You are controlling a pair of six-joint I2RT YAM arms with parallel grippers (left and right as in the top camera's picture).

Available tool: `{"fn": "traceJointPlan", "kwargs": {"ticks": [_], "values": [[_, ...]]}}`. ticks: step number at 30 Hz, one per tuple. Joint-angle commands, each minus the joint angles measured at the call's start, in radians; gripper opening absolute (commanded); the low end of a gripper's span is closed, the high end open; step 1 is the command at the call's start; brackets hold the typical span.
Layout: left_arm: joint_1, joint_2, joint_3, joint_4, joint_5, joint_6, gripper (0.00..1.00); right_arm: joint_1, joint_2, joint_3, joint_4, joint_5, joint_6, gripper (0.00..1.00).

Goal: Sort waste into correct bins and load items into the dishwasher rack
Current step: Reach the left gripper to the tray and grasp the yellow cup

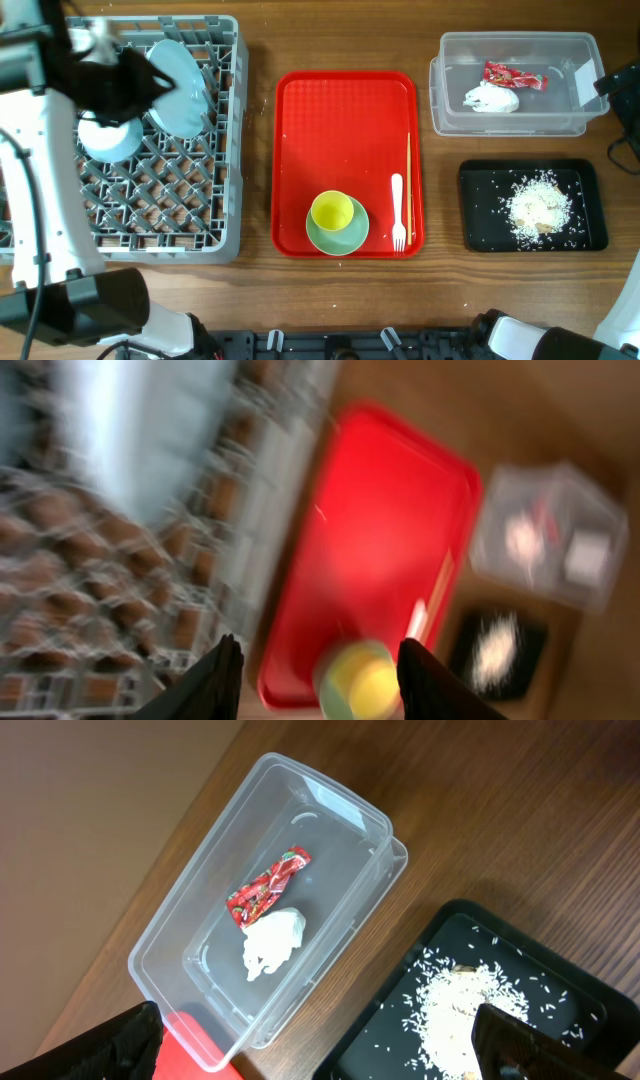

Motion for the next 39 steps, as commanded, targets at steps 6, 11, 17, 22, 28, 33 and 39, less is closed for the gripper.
{"fn": "traceJointPlan", "kwargs": {"ticks": [6, 11, 17, 22, 28, 33, 39], "values": [[-0.426, 0.024, 0.005, -0.122, -0.074, 0.098, 1.0, -0.002, 0.006, -0.001, 0.002, -0.002, 0.007, 1.0], [-0.681, 0.034, -0.119, -0.062, -0.079, 0.053, 0.68, -0.002, 0.006, -0.001, 0.002, -0.002, 0.007, 1.0], [-0.927, 0.034, -0.369, 0.234, -0.099, -0.126, 0.39, -0.002, 0.006, -0.001, 0.002, -0.002, 0.007, 0.99], [-1.086, 0.034, -0.499, 0.416, -0.304, -0.193, 0.39, -0.002, 0.006, -0.001, 0.002, -0.002, 0.006, 1.0], [-1.143, 0.034, -0.531, 0.432, -0.656, -0.276, 0.48, -0.002, 0.006, -0.001, 0.002, -0.002, 0.006, 1.0], [-1.136, 0.034, -0.588, 0.509, -0.664, -0.275, 0.43, -0.002, 0.006, -0.001, 0.002, -0.002, 0.007, 1.0], [-1.141, 0.036, -0.675, 0.56, -0.631, -0.276, 0.44, -0.002, 0.006, -0.001, 0.002, -0.002, 0.007, 1.0]]}}
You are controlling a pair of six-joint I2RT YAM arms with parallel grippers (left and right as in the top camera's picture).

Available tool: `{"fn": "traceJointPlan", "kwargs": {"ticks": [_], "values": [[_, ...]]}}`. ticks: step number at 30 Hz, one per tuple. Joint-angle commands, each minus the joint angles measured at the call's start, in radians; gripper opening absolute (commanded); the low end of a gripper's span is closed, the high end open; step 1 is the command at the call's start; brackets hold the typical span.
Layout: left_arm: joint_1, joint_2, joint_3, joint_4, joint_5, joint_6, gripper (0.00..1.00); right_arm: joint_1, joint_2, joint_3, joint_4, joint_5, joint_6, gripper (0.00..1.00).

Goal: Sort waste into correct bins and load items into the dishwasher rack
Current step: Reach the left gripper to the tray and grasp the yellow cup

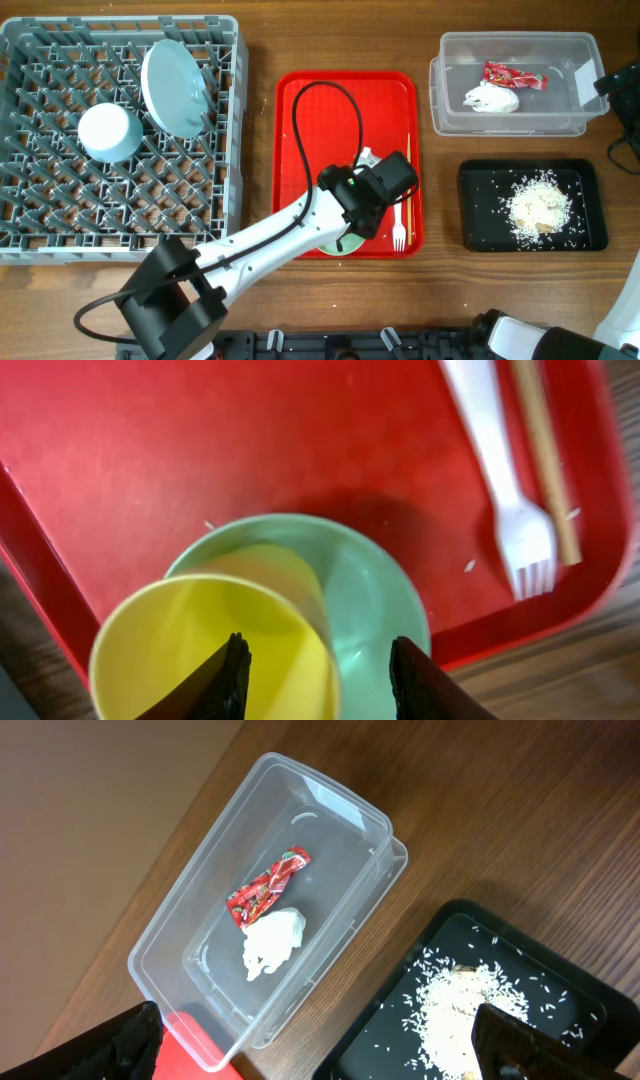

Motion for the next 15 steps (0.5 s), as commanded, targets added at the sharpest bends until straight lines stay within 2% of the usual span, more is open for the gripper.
{"fn": "traceJointPlan", "kwargs": {"ticks": [1, 5, 15], "values": [[-0.003, -0.001, -0.055, 0.028, 0.0, -0.02, 0.44, -0.002, 0.006, -0.001, 0.002, -0.002, 0.007, 0.98], [-0.003, -0.001, -0.122, 0.101, -0.002, -0.016, 0.44, -0.002, 0.006, -0.001, 0.002, -0.002, 0.006, 1.0], [-0.002, -0.001, -0.235, 0.21, -0.014, -0.016, 0.33, -0.002, 0.006, -0.001, 0.002, -0.002, 0.006, 1.0]]}}
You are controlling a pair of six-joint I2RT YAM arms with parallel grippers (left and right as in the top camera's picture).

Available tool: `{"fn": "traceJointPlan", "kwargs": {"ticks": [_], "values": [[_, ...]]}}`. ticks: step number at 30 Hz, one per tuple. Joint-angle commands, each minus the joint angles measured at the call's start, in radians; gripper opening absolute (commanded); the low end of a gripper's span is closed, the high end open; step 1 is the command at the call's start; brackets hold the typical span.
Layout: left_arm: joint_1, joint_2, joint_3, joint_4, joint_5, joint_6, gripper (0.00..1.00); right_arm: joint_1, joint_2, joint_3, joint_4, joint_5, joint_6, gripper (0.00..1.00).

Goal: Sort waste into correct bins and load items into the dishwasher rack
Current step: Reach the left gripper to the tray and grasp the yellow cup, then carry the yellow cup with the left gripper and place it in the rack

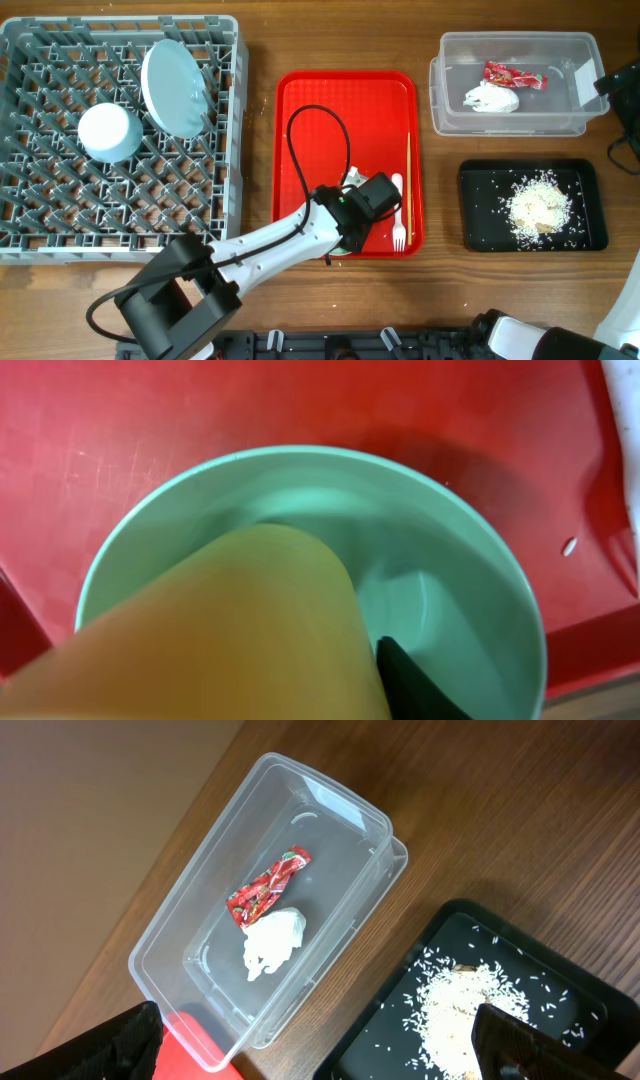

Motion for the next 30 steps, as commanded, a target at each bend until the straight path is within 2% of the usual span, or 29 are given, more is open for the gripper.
{"fn": "traceJointPlan", "kwargs": {"ticks": [1, 3, 5, 14, 20, 24, 26, 28, 30], "values": [[-0.002, -0.001, -0.047, 0.053, -0.013, -0.013, 0.32, -0.002, 0.006, -0.001, 0.002, -0.002, 0.004, 1.0], [-0.002, -0.001, -0.053, 0.06, -0.014, -0.013, 0.24, -0.002, 0.006, -0.001, 0.002, -0.002, 0.004, 1.0], [-0.002, -0.001, -0.053, 0.07, -0.014, -0.013, 0.04, -0.002, 0.006, -0.001, 0.002, -0.002, 0.004, 1.0], [0.001, -0.023, 0.016, 0.08, -0.014, -0.05, 0.04, -0.002, 0.006, -0.001, 0.002, -0.002, 0.004, 1.0], [0.064, -0.188, 0.068, 0.057, -0.018, -0.122, 0.04, -0.002, 0.006, -0.001, 0.002, -0.002, 0.004, 1.0], [0.219, -0.343, 0.069, 0.053, 0.022, -0.154, 0.04, -0.002, 0.006, -0.001, 0.002, -0.002, 0.004, 1.0], [0.355, -0.415, 0.069, 0.055, 0.114, -0.156, 0.04, -0.002, 0.006, -0.001, 0.002, -0.002, 0.004, 1.0], [0.521, -0.465, 0.069, 0.058, 0.261, -0.158, 0.04, -0.002, 0.006, -0.001, 0.002, -0.002, 0.004, 1.0], [0.715, -0.482, 0.069, 0.058, 0.431, -0.213, 0.04, -0.002, 0.006, -0.001, 0.002, -0.002, 0.004, 1.0]]}}
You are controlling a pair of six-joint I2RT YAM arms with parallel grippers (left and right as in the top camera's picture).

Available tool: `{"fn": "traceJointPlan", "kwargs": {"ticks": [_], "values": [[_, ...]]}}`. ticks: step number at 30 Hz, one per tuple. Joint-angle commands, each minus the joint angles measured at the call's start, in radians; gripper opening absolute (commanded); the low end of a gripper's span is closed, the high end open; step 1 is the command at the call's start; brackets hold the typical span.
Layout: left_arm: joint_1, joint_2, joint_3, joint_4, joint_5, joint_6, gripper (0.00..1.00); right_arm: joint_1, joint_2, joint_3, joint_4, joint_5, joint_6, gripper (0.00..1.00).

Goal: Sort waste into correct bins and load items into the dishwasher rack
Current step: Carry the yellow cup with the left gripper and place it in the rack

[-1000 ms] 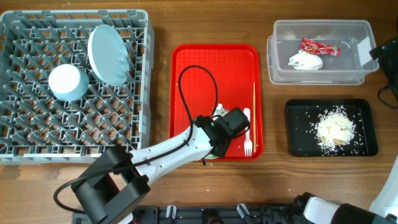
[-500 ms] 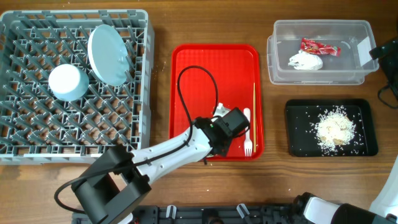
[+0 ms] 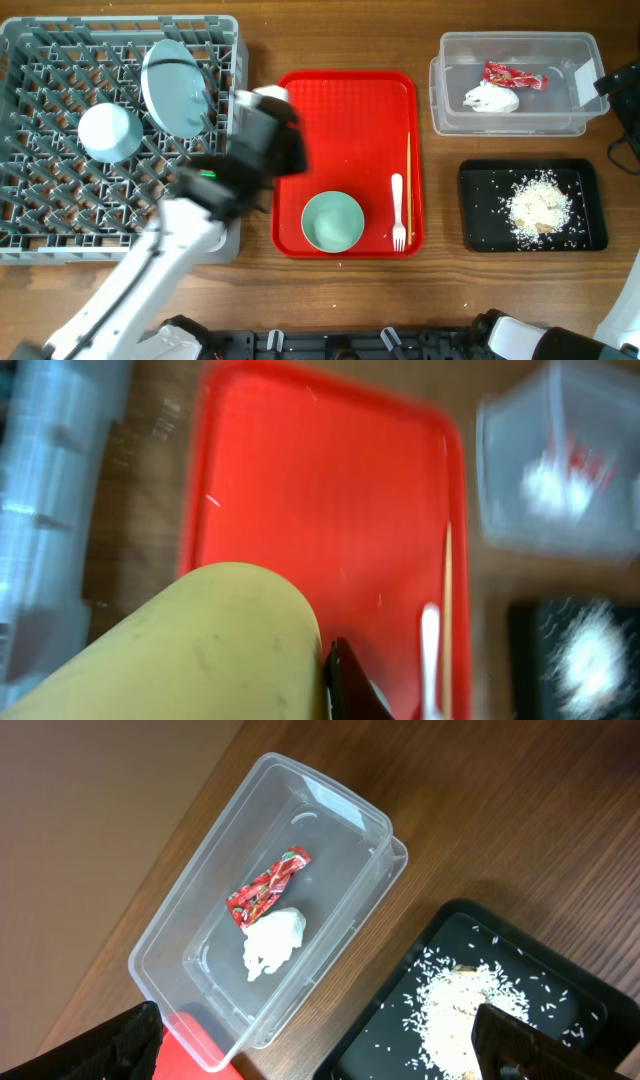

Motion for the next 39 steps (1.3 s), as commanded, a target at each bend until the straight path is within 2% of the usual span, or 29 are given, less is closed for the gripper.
{"fn": "traceJointPlan", "kwargs": {"ticks": [1, 4, 10, 12, 18, 26, 27, 29, 31, 35, 39], "values": [[0.288, -0.037, 0.017, 0.0, 0.336, -0.086, 0.04, -0.002, 0.006, -0.001, 0.002, -0.002, 0.003, 1.0], [0.562, -0.009, 0.016, -0.003, 0.623, -0.111, 0.04, -0.002, 0.006, -0.001, 0.002, -0.002, 0.004, 1.0], [0.94, 0.063, 0.016, -0.011, 0.996, -0.105, 0.04, -0.002, 0.006, -0.001, 0.002, -0.002, 0.004, 1.0], [1.012, 0.076, 0.015, -0.011, 1.051, -0.089, 0.04, -0.002, 0.006, -0.001, 0.002, -0.002, 0.004, 1.0], [1.128, 0.143, -0.016, -0.011, 1.057, -0.064, 0.04, -0.002, 0.006, -0.001, 0.002, -0.002, 0.004, 1.0], [1.208, 0.354, -0.028, 0.003, 1.057, -0.05, 0.04, -0.002, 0.006, -0.001, 0.002, -0.002, 0.004, 1.0], [1.213, 0.374, -0.028, 0.003, 1.056, -0.05, 0.1, -0.002, 0.006, -0.001, 0.002, -0.002, 0.004, 1.0], [1.217, 0.393, -0.028, -0.005, 1.057, -0.05, 0.4, -0.002, 0.006, -0.001, 0.002, -0.002, 0.004, 1.0], [1.217, 0.393, -0.028, -0.007, 1.057, -0.042, 0.41, -0.002, 0.006, -0.001, 0.002, -0.002, 0.004, 1.0], [1.217, 0.391, -0.028, -0.007, 1.057, -0.023, 0.49, -0.002, 0.006, -0.001, 0.002, -0.002, 0.003, 1.0], [1.246, 0.351, -0.022, 0.006, 1.041, 0.029, 0.5, -0.002, 0.006, -0.001, 0.002, -0.002, 0.003, 1.0]]}}
